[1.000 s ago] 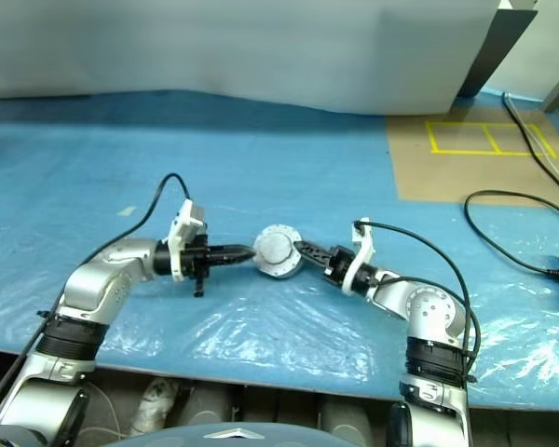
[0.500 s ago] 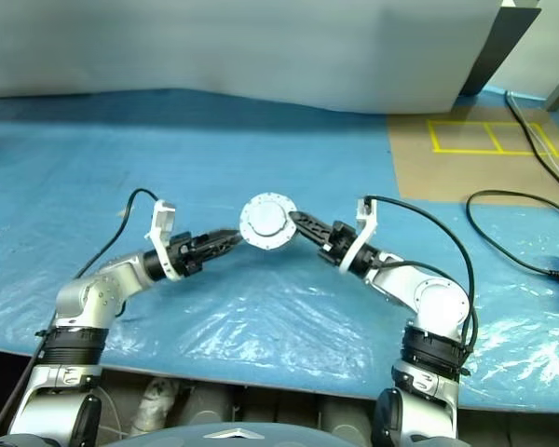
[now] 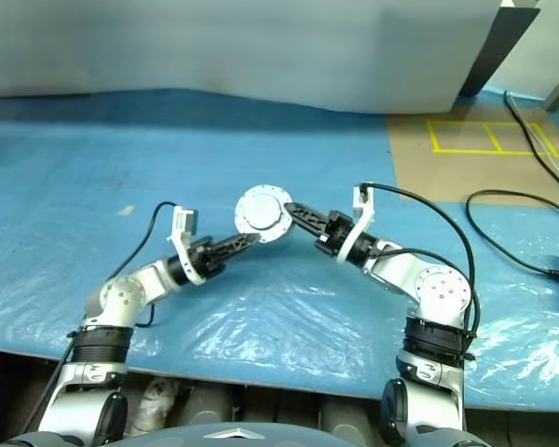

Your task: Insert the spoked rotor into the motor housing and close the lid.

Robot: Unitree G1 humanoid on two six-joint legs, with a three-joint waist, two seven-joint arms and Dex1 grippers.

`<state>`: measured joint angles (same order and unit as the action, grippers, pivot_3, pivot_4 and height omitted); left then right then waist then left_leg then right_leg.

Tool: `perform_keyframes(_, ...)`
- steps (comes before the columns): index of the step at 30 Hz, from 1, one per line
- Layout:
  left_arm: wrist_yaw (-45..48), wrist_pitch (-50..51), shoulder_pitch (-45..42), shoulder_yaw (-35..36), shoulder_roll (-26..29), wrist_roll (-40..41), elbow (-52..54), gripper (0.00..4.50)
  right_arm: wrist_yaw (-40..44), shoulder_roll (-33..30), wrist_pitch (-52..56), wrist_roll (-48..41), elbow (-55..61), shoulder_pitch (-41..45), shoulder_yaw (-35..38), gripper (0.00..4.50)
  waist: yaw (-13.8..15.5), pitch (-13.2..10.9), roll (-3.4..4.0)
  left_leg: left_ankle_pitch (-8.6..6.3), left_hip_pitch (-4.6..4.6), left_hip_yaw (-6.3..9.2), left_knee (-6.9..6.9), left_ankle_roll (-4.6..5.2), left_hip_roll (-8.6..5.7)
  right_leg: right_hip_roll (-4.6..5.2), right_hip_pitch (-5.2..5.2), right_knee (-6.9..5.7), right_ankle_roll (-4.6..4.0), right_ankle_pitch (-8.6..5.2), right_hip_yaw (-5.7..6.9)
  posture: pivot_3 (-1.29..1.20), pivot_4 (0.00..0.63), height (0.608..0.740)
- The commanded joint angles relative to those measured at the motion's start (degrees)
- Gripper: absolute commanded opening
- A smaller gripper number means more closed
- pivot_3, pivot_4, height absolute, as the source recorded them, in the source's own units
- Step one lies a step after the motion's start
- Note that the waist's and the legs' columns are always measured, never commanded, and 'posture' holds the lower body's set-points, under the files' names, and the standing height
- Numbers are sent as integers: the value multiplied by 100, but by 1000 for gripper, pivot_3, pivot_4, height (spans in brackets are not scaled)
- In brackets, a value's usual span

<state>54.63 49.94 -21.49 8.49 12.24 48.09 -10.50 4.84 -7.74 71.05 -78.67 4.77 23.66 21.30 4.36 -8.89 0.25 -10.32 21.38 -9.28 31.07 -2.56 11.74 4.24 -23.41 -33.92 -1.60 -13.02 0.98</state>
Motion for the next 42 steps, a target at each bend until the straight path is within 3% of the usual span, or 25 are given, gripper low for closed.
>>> perform_keyframes(1, -193, 12, -245, 237, -247, 287, -85, 4469, 40, -16, -141, -449, 192, 118, -88, 1116, 7, 0, 0, 0, 3, 2, 2, 0, -1, 0, 0, 0, 2, 1, 2, 0, 150, 740)
perform_keyframes(8, -782, 668, -392, 563, -560, 1137, 385, 4469, -57, -183, -237, -594, 197, 58, -237, 1116, -1, -1, -1, 0, 19, 31, 13, 0, -1, -1, 0, -11, 3, 2, 22, 0, 150, 740)
perform_keyframes(20, -1371, 723, -737, 501, -791, 908, -381, 4469, -83, -329, -396, -685, 126, 58, -438, 1116, 54, -1, -2, 0, 36, 61, 45, 0, -6, 1, 2, -30, 8, 5, 31, 0, 150, 740)
perform_keyframes(23, -1408, 758, -758, 515, -913, 998, -369, 3924, -94, -334, -430, -706, 108, 53, -462, 1116, 65, -2, -3, 0, 36, 64, 52, 0, -6, 1, 2, -41, 8, 4, 31, 0, 150, 740)
perform_keyframes(26, -1608, 780, -771, 430, -960, 863, -297, 2981, -138, -318, -460, -745, 91, 40, -478, 1116, 89, -3, -4, 0, 36, 66, 59, 0, -6, 1, 1, -52, 8, 4, 31, 0, 150, 740)
perform_keyframes(27, -1625, 756, -773, 413, -960, 829, -280, 2851, -162, -311, -475, -770, 85, 31, -484, 1116, 97, -3, -4, 0, 36, 67, 61, 0, -6, 1, 0, -55, 8, 4, 31, 0, 150, 740)
perform_keyframes(38, -1609, 962, -754, 572, -959, 1276, 20, 2754, -642, -231, -833, -512, 9, 39, -582, 1116, 102, -3, -4, 0, 37, 70, 91, 0, -4, 4, 1, -73, 8, 3, 30, 0, 150, 740)
perform_keyframes(42, -1991, 1074, -851, 579, -981, 1252, 14, 2737, -643, -221, -942, -454, 7, 63, -630, 1116, 110, -4, -5, 0, 40, 71, 91, 0, -5, 4, 0, -72, 10, 3, 30, 0, 150, 740)
